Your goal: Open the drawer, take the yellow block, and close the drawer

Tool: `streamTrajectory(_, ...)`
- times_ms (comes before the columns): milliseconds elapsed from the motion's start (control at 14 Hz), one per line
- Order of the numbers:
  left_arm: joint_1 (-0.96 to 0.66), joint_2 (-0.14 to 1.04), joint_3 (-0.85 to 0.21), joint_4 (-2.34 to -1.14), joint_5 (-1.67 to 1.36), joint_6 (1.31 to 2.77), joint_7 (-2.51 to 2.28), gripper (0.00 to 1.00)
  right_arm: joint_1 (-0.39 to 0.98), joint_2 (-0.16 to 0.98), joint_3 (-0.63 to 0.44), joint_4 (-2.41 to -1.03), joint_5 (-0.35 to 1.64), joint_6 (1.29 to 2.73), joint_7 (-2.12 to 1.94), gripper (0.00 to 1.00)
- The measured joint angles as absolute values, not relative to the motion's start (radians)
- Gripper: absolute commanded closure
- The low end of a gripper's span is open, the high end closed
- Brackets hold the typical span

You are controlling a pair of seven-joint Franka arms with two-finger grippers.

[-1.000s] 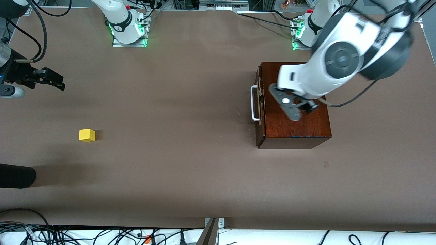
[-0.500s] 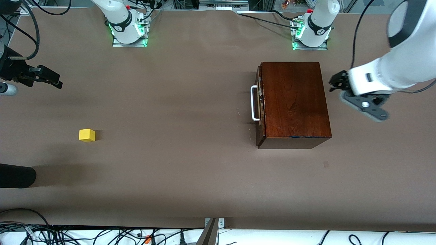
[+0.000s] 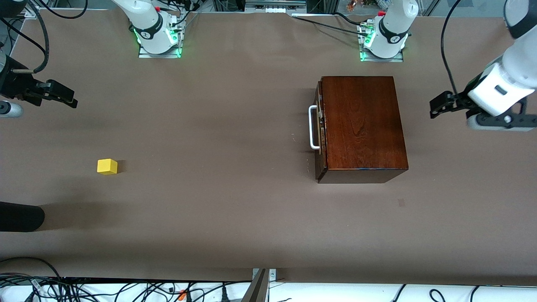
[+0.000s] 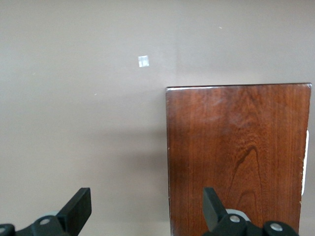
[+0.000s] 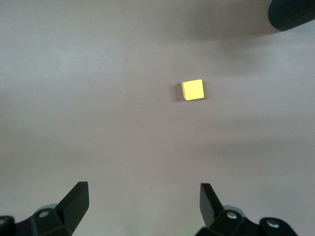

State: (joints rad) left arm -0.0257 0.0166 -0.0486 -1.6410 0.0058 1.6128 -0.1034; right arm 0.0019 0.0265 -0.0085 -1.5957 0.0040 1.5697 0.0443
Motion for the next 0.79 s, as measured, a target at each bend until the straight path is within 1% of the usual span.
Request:
streamTrajectory(286, -0.026, -0.044, 0.002, -1.692, 0.006, 1.619, -0.094, 0.0, 0.002, 0.026, -0.009, -1.596, 0.004, 1.569, 0.044, 0.0)
streamTrajectory(786, -0.032, -0.047, 0.002, -1.698, 0.016, 1.622, -0.034, 0.0, 0.003, 0.024, -0.009, -1.596, 0.003, 1.561, 0.043, 0.0)
